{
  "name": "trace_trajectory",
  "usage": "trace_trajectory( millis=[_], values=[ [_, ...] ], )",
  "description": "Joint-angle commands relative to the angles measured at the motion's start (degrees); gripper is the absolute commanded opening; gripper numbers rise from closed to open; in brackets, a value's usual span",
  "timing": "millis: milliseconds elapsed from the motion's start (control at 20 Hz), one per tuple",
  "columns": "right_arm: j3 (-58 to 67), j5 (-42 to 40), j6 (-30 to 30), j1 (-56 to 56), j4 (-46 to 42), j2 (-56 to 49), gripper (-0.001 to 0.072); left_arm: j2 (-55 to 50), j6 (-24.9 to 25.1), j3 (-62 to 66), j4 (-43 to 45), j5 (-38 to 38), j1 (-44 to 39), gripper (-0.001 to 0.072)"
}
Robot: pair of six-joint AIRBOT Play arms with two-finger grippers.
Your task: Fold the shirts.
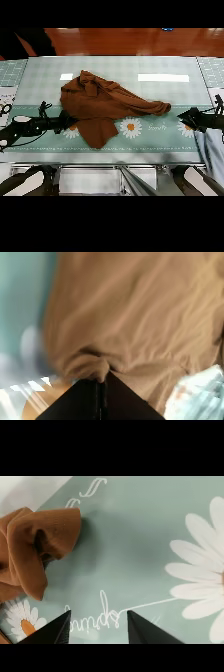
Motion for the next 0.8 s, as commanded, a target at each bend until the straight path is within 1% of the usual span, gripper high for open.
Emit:
trace_trajectory(
  millis=[0, 100, 300, 500, 750],
  values=[
    [0.0, 0.4, 0.4, 4.0, 0.3, -2.1, 0.0405, -2.0, -0.4, 3.2, 5.1, -0.2, -1.7, 0.0018],
    [0.0, -1.1, 0.4, 7.2, 2.0, -4.1, 0.0405, -2.0, -0.4, 3.7, 6.6, -1.6, -1.6, 0.0018],
    [0.9, -6.2, -0.2, 11.1, 8.2, -7.7, 0.0406, -2.0, -0.2, 3.6, 6.7, -2.1, -1.6, 0.0018],
    [6.4, -6.2, -0.2, 11.5, 8.9, -12.3, 0.0406, -2.0, -0.2, 3.6, 6.7, -2.1, -1.6, 0.0018],
    [13.7, -5.7, 1.4, 14.3, 9.7, -18.4, 0.0406, -2.0, -0.2, 3.7, 6.7, -2.1, -1.6, 0.0018]
  ],
)
